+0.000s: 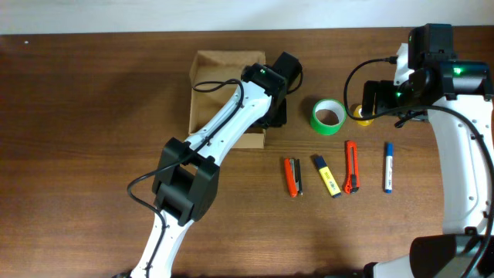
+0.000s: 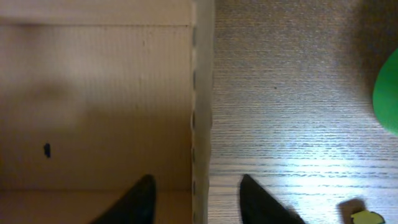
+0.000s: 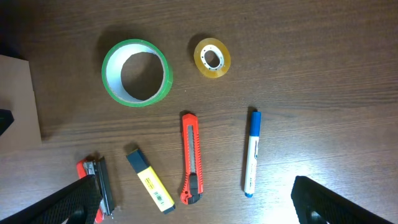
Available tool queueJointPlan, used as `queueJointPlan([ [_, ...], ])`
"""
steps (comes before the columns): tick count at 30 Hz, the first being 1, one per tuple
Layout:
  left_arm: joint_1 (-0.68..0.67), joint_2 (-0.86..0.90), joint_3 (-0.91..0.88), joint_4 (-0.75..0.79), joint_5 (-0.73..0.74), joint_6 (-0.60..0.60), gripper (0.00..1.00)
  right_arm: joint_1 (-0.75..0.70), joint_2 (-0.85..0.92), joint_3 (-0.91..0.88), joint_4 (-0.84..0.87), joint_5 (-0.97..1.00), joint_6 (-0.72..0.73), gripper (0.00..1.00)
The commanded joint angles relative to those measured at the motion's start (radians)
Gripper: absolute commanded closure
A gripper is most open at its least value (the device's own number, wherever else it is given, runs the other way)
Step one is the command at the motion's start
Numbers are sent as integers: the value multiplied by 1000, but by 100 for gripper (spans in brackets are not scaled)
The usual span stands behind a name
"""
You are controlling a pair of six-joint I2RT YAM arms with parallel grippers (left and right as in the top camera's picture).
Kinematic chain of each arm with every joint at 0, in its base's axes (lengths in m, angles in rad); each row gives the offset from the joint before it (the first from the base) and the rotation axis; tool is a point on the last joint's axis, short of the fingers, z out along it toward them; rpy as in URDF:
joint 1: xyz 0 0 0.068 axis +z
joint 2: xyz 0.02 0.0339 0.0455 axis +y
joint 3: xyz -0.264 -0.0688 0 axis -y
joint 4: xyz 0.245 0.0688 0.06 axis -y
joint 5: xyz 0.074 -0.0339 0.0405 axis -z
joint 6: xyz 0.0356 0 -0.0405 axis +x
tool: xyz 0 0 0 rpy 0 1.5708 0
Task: Pack container
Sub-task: 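Drag the cardboard box with the left gripper to the table center, then release the box and retract the left arm to the side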
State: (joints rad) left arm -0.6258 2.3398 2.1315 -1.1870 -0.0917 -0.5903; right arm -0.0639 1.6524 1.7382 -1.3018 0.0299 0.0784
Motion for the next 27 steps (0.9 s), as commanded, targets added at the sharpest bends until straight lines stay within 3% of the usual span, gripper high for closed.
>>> queueJointPlan([
  [1,9,3,2,1,-26,28,51,-3,-4,23,-1,17,8,1],
  [11,9,-34,288,-126,-192,118,50,-3,-4,23,0,31,8,1],
  [17,24,-65,627,-297,-377,190,38,-3,-4,23,8,31,8,1],
  [22,150,-116,821,-416,-392,203,37,-4,-4,24,16,36,4,1],
  [27,363,-202,819,-414,-379,220,38,-4,-5,24,-38,39,-18,1],
])
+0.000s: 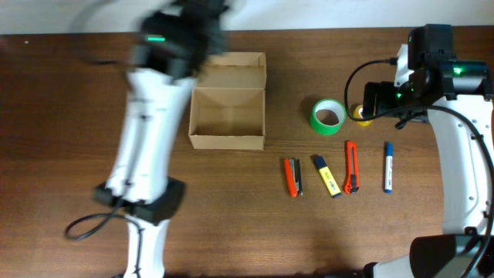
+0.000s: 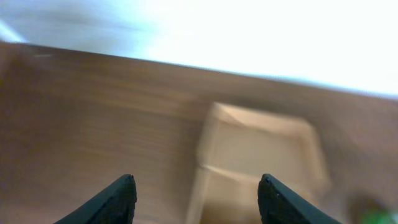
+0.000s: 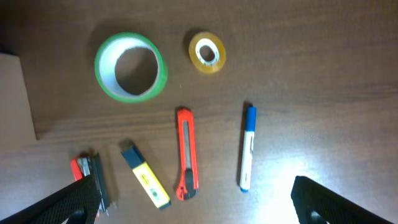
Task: Pack container
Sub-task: 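Release the box and retract the left arm to the side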
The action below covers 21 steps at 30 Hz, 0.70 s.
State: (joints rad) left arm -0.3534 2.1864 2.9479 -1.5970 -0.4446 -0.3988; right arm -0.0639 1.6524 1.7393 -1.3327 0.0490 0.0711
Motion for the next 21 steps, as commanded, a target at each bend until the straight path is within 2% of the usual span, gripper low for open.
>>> queueJointPlan([
  [1,153,-71,-23,16,21,47,38,-4,-10,23,-6,18,-10,1],
  [5,393,-167,-232,106,248,106,25,-1,-43,23,-7,11,-11,1],
  [11,686,-258,-626,247,305,237,22,-1,-117,23,-80,12,-11,1],
  [14,721,-257,-703,279,261,283,22,-2,-129,23,-176,12,-6,1],
  [15,724,-256,-735,281,222,297,20,-3,-127,23,-209,12,18,1],
  [17,723,-255,-783,282,179,296,3,-3,-112,23,-256,5,47,1],
  [18,723,-255,-806,286,175,296,0,-3,-100,23,-271,-7,47,1],
  [21,723,-255,-867,289,175,295,0,-3,-48,23,-261,-54,54,1],
])
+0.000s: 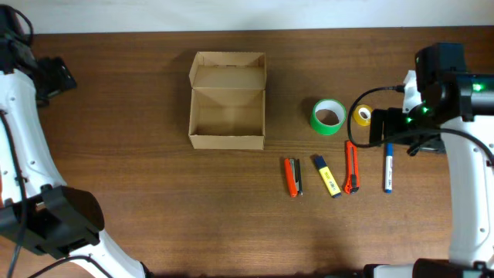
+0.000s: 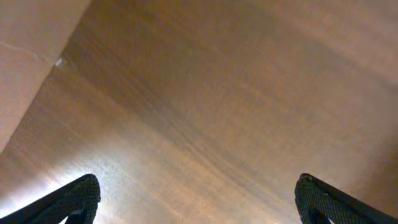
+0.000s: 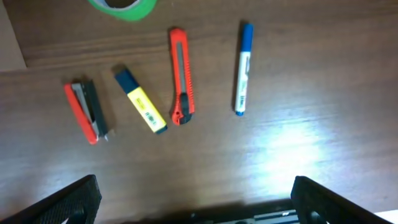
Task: Pack container
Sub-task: 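Release the box and retract the left arm to the side, then lower the right gripper onto the green tape roll and grasp its rim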
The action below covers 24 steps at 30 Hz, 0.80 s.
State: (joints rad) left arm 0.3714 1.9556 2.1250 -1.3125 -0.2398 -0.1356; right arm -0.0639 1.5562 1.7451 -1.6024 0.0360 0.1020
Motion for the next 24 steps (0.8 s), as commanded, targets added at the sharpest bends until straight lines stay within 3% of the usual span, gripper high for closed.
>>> queueJointPlan([
  [1,-2,-24,-59,4,-29,32,0,-3,70,17,24,-51,23,1],
  [9,-2,-24,-98,11,-27,32,0,-2,303,20,219,-132,31,0],
  [13,-2,-24,-98,11,-27,32,0,-2,415,41,266,-137,31,5],
  [24,-2,-24,-98,11,-27,32,0,12,481,56,433,-134,31,13],
])
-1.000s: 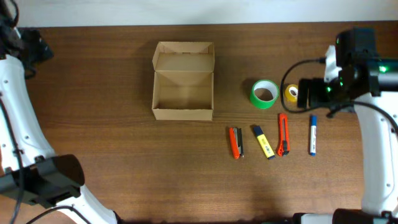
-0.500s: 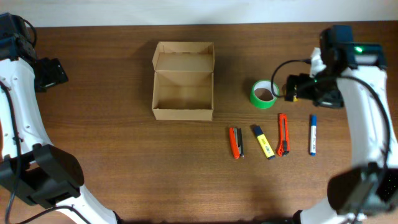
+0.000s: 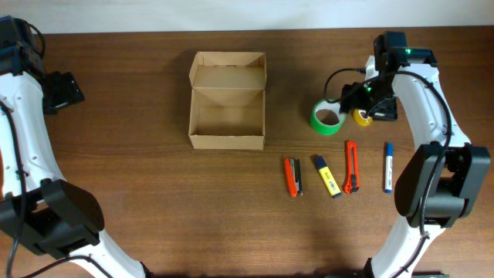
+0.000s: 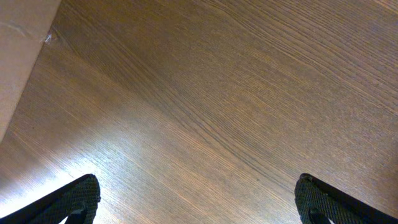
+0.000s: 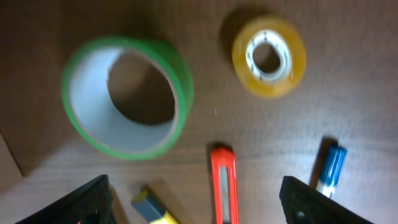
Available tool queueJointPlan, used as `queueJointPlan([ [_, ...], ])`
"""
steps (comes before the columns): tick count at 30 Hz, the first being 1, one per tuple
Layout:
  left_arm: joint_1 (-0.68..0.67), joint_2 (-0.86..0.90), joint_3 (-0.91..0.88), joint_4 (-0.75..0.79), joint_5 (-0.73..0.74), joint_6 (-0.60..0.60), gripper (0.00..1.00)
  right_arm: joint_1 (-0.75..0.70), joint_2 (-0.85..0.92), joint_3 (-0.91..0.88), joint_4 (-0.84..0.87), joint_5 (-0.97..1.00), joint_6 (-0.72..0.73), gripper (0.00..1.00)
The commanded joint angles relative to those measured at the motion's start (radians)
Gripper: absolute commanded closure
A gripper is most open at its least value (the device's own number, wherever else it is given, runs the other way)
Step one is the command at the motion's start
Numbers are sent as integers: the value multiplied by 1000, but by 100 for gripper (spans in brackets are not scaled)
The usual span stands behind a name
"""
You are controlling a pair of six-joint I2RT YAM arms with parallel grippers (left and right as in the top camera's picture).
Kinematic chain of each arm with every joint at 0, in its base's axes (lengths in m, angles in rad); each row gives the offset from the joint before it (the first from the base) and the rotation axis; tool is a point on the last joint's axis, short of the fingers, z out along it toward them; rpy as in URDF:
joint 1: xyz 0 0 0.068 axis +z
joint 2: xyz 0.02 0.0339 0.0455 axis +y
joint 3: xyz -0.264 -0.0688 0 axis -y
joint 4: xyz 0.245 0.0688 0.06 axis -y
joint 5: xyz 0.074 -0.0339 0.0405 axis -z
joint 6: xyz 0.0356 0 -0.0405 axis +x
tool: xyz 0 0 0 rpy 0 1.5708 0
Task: Pack container
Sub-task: 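Lower the right gripper onto the green tape roll and grasp its rim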
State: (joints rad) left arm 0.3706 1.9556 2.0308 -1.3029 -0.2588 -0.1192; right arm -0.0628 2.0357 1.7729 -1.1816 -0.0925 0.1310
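An open cardboard box point(image 3: 228, 108) stands at the table's middle, empty inside. To its right lie a green tape roll point(image 3: 329, 116) point(image 5: 127, 98), a small yellow tape roll point(image 3: 362, 116) point(image 5: 269, 55), a red stapler point(image 3: 292, 176), a yellow highlighter point(image 3: 326, 174) point(image 5: 150, 208), an orange utility knife point(image 3: 351, 166) point(image 5: 222, 184) and a blue marker point(image 3: 388, 166) point(image 5: 330, 168). My right gripper point(image 5: 196, 202) hangs open low over the two tape rolls, holding nothing. My left gripper point(image 4: 196, 199) is open over bare wood at the far left.
The right arm point(image 3: 421, 85) reaches in from the right edge over the marker's side. The left arm point(image 3: 23, 85) runs along the table's left edge. A corner of cardboard point(image 4: 18, 56) shows at the left of the left wrist view.
My right gripper has moved from above the knife and marker back up to the tape rolls and sits closer to them. My left gripper has barely shifted.
My left gripper stood at the box's right wall, then was moving away to the upper left, then rested open at the far left. My right gripper hung over the tape rolls, was then over the pens, and is now low over the rolls.
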Motion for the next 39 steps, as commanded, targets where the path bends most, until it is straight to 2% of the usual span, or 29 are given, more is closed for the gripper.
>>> queueJointPlan([
  [1,-1,-24,-3,2,-8,16,0,18,5,28,21,1,2,13],
  [9,-1,-24,-3,2,-8,16,0,95,79,115,0,95,1,13],
  [29,-1,-24,-3,2,-8,16,0,93,206,117,-27,135,-15,15],
  [32,-1,-24,-3,2,-8,16,0,93,217,117,-25,134,-14,18],
  [36,-1,-24,-3,2,-8,16,0,93,233,117,-23,134,-14,34],
  [39,-1,-24,-3,2,-8,16,0,93,249,117,-26,130,-14,35],
])
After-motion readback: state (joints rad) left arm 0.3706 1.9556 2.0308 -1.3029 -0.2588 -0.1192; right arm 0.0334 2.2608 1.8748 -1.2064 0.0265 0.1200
